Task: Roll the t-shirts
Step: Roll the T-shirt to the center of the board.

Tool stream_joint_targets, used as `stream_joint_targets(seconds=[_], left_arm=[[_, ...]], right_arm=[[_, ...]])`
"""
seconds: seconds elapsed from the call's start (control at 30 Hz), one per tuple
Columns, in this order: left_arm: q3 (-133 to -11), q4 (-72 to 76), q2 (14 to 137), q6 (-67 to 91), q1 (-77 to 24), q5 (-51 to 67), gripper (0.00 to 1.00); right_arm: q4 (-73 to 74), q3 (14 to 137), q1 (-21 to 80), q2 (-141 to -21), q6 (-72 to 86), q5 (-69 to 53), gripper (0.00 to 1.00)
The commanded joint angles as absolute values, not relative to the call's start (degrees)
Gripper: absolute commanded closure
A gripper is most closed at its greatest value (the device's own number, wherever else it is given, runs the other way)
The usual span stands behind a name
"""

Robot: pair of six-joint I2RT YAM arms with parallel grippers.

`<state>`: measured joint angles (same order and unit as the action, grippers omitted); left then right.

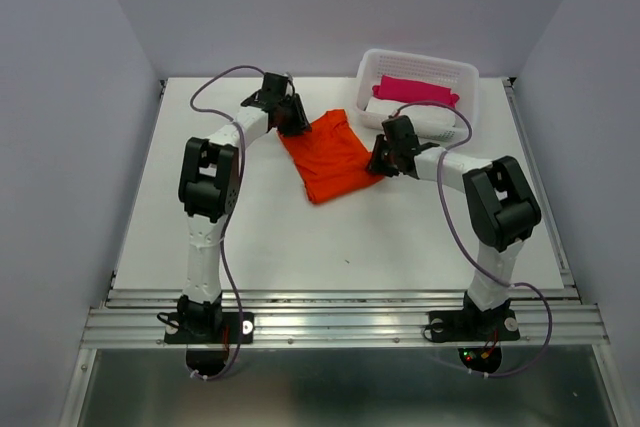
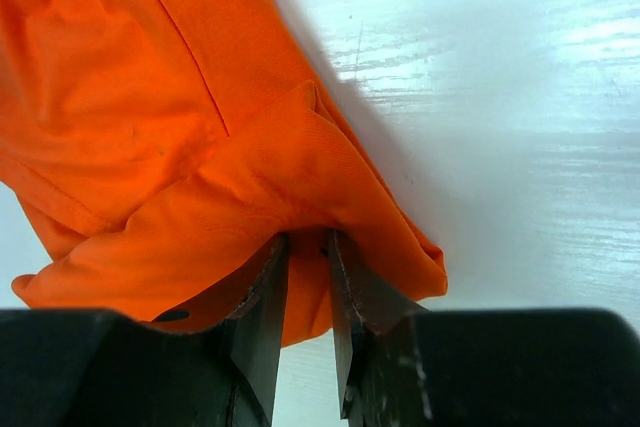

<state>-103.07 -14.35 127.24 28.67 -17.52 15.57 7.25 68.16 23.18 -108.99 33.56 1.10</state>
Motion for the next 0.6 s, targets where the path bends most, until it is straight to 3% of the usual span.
stream_joint_targets(seconds=[0.0, 0.17, 0.57], left_arm=[[-107.5, -17.9, 130.6, 27.3, -17.5, 14.0, 0.57], [-103.7, -19.3, 131.5, 27.9, -17.2, 12.4, 0.59], [-73.5, -15.6, 108.6, 26.1, -14.2, 7.5, 0.57]], right_arm=[[12.1, 69.3, 22.6, -112.2, 29.7, 3.9, 0.71], [13.2, 72.0, 22.6, -114.2, 26.2, 1.0, 0.7], [14.0, 72.2, 24.8, -112.8, 14.5, -9.7, 0.67]])
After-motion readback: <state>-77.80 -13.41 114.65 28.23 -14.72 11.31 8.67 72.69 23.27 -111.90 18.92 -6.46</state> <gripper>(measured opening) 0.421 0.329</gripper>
